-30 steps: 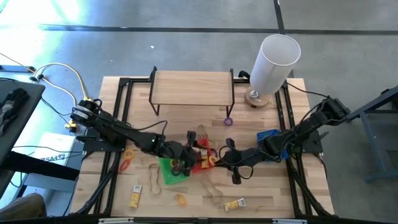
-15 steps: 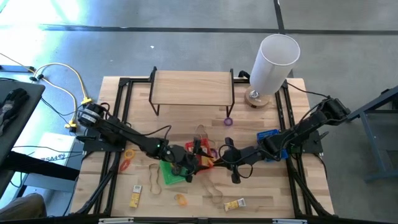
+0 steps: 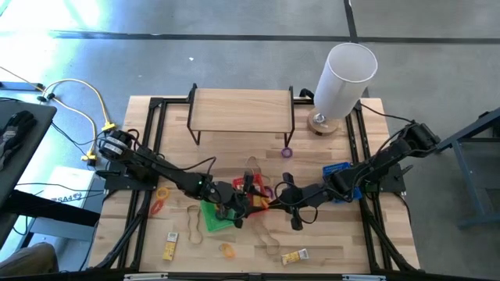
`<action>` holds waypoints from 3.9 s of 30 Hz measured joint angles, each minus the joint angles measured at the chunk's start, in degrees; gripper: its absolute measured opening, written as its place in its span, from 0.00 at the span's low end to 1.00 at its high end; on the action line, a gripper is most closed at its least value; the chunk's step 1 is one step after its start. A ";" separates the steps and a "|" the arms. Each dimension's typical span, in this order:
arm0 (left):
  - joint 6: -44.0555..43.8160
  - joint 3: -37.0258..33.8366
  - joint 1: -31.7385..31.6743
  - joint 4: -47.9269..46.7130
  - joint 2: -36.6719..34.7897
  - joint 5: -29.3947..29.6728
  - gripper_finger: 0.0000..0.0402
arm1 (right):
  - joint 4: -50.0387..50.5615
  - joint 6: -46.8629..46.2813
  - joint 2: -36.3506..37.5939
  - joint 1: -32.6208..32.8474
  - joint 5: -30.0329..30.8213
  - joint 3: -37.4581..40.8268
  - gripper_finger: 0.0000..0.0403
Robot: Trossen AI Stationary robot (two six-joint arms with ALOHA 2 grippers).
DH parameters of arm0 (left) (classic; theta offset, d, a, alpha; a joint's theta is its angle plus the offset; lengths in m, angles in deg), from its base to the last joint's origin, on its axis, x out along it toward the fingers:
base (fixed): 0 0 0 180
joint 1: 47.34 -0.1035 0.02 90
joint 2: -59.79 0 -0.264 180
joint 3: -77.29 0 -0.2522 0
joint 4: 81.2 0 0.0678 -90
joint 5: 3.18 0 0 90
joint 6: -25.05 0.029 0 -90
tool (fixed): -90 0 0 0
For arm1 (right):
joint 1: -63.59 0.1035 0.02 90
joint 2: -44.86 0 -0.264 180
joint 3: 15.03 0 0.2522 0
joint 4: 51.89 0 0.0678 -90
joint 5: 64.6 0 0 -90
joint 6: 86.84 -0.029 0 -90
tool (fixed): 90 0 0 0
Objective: Pick & Place Office Desk Supplies
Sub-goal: Put the yellow spring keychain into the green bin, then put the white rubber band into the blue bin
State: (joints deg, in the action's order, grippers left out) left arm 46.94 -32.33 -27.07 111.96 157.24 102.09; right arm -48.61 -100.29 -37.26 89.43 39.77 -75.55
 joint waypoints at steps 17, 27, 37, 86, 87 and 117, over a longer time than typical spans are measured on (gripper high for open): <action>-0.31 0.00 0.38 0.11 0.00 0.01 0.03 | 0.07 -1.61 0.00 0.02 -1.21 0.00 0.03; -3.42 -0.01 1.67 -2.79 0.00 2.74 0.03 | 0.86 -2.86 0.02 0.04 3.85 0.00 0.43; -16.81 4.17 8.25 -27.91 -6.80 8.78 0.02 | 3.02 -0.26 0.04 0.02 6.25 -0.01 0.72; -36.78 9.60 -0.44 -71.41 -0.35 -23.98 0.12 | 4.10 -1.90 0.04 0.79 3.48 -0.02 0.74; -36.78 9.60 -0.44 -71.55 -0.35 -24.00 0.12 | 4.10 -1.88 0.04 0.79 3.50 -0.02 0.74; -39.81 9.60 -2.54 -75.71 -0.53 -22.25 0.37 | 4.08 -1.75 0.04 0.79 3.52 -0.02 0.73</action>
State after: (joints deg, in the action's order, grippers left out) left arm 7.13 -22.74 -29.61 36.25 156.71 79.84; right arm -44.53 -102.04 -37.22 90.22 43.28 -75.57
